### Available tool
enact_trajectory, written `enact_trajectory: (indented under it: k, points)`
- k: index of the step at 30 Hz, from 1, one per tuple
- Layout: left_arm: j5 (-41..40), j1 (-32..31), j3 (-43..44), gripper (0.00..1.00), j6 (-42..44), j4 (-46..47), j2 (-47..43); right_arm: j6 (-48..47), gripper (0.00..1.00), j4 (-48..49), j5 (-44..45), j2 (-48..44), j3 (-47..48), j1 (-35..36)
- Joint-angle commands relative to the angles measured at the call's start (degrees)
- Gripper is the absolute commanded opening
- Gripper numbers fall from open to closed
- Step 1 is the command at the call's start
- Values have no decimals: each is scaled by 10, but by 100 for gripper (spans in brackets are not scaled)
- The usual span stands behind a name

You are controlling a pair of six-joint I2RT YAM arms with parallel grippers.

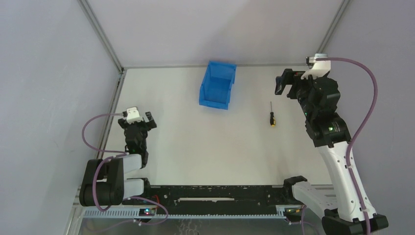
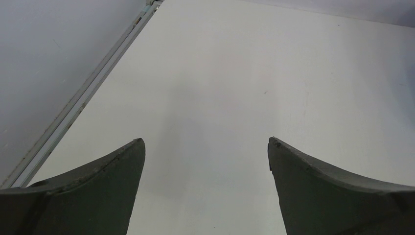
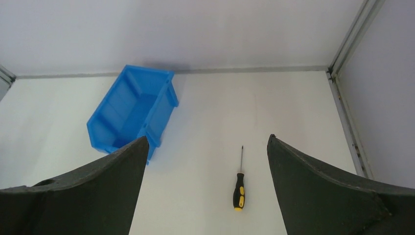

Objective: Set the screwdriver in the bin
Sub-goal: Pick up the screwdriver from the center of the board.

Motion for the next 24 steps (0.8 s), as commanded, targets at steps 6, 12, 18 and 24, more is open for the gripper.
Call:
enact_trajectory:
  k: [6, 12, 18, 24]
  points:
    - [-6, 3, 18, 100, 11, 20, -4, 0, 100, -64, -20, 63, 23, -15]
    - [-7, 2, 18, 100, 11, 20, -4, 9, 100, -80, -35, 148, 22, -30]
    - [-7, 3, 18, 100, 11, 20, -4, 17, 100, -56, -30, 214, -5, -37]
    - [-6, 3, 18, 100, 12, 20, -4, 19, 100, -30, -34, 277, -43, -51]
